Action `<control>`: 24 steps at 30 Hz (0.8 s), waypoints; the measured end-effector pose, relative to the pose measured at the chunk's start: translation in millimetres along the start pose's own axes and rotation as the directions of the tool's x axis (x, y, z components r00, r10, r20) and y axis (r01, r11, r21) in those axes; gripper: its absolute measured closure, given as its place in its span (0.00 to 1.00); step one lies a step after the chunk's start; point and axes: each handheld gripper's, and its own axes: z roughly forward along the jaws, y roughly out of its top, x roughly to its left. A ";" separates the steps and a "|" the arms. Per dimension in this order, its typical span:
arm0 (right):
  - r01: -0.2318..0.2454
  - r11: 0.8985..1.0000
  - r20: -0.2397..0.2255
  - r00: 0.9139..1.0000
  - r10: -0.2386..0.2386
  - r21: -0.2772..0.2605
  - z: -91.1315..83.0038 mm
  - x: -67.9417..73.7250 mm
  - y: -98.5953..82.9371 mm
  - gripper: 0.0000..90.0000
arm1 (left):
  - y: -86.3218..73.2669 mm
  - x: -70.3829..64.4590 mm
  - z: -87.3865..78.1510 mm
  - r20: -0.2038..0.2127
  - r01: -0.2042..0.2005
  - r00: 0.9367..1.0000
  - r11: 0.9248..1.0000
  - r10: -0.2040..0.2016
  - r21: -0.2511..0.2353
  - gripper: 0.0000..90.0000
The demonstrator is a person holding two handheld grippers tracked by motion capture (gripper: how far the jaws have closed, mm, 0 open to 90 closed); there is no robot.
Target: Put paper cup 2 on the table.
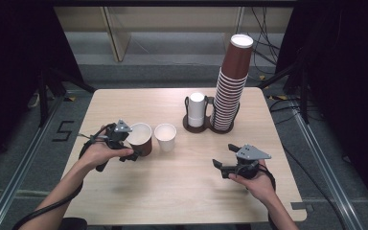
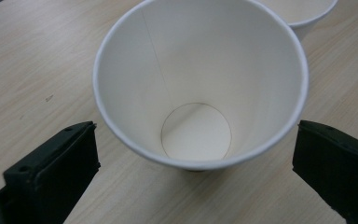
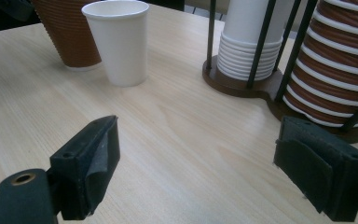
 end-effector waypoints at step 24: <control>-0.016 1.000 0.009 1.000 0.016 -0.005 2.5 1.1 -2.7 0.16 | -76.0 -19.5 -28.6 -0.069 0.047 0.996 0.989 -0.057 -0.138 0.00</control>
